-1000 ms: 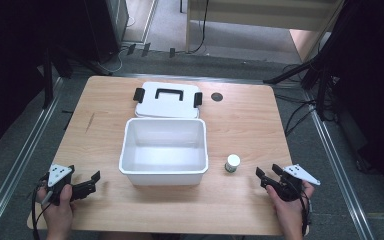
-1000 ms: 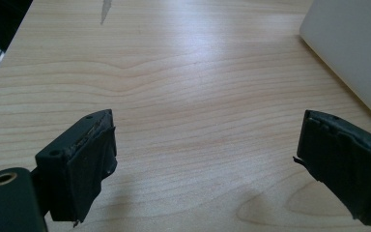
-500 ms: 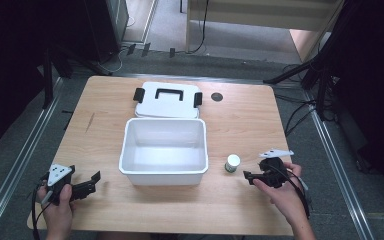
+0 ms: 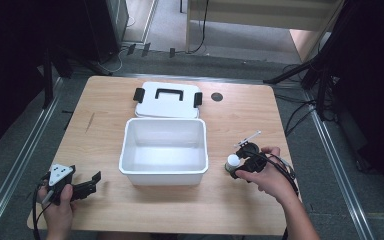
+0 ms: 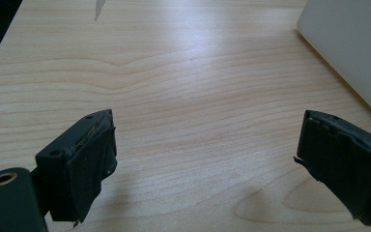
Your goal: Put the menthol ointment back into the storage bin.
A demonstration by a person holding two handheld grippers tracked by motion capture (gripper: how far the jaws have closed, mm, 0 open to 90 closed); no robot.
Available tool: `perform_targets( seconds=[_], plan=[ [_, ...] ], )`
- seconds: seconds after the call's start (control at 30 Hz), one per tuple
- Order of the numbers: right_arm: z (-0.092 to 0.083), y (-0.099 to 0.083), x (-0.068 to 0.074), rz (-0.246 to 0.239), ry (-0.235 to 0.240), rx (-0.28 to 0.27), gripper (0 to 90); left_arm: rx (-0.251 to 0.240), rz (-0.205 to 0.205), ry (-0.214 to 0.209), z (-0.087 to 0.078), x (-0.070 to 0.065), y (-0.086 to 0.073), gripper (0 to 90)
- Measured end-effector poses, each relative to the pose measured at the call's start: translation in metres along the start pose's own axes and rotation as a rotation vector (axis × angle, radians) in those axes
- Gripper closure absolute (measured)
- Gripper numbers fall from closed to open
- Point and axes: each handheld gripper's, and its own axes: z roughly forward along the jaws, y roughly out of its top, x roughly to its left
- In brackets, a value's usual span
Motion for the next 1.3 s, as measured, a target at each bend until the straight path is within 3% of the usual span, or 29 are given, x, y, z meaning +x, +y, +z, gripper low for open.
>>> perform_targets(
  seconds=[0.3,0.33,0.53,0.83,1.03,1.3],
  plan=[
    [-0.004,0.019,0.010,-0.034,-0.001,0.034,30.9,0.011,0.011,0.005,0.001,-0.001,0.000,7.5],
    [-0.004,0.022,0.010,-0.047,-0.002,0.039,36.4,0.012,0.017,0.006,0.001,-0.002,0.000,7.5],
    [-0.004,0.027,0.010,-0.075,-0.018,0.037,50.5,0.014,0.020,0.008,0.001,-0.002,0.001,7.5],
    [-0.004,0.035,0.013,-0.123,0.000,0.067,51.6,0.019,0.032,0.024,0.002,-0.003,0.001,7.5],
    [-0.017,0.043,0.014,-0.141,0.011,0.064,51.6,0.013,0.028,0.020,0.002,-0.003,0.001,7.5],
    [-0.051,0.054,0.018,-0.155,0.008,0.043,51.7,0.007,0.027,0.017,0.001,-0.003,0.001,7.5]
  ],
)
